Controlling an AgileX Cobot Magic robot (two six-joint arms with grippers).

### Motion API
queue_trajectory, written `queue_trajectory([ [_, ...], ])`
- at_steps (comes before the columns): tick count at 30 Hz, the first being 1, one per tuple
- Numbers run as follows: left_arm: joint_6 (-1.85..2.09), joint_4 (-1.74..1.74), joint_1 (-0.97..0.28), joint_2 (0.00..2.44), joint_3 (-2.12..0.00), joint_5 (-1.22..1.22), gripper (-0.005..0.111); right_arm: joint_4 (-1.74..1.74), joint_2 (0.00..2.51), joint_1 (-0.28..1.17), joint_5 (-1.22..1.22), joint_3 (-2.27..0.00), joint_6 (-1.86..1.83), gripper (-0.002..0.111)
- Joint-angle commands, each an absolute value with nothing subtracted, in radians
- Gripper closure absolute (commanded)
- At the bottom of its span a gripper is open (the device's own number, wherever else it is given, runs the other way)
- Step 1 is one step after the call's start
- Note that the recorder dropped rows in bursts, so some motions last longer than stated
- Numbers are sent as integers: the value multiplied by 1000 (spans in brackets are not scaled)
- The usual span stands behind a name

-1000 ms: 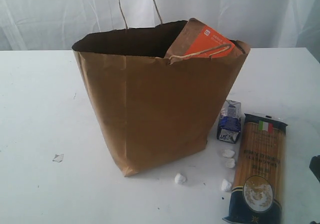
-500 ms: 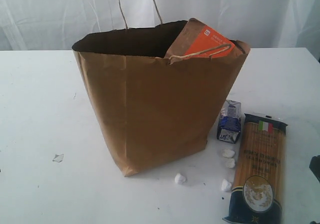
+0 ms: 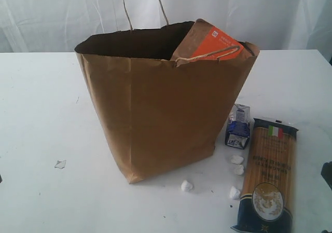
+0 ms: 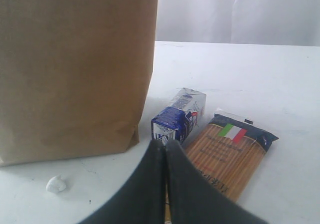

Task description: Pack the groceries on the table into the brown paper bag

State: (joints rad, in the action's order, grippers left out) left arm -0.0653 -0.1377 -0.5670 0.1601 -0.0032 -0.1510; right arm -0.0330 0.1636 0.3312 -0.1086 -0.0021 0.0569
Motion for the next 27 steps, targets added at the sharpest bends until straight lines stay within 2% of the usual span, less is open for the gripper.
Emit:
queue_trajectory([
  [1, -53, -141, -571, 152, 0, -155, 107, -33, 160, 325, -110, 0, 49, 108],
  [27, -18, -141, -571, 0, 0, 17, 107, -33, 160, 325, -110, 0, 65, 108],
])
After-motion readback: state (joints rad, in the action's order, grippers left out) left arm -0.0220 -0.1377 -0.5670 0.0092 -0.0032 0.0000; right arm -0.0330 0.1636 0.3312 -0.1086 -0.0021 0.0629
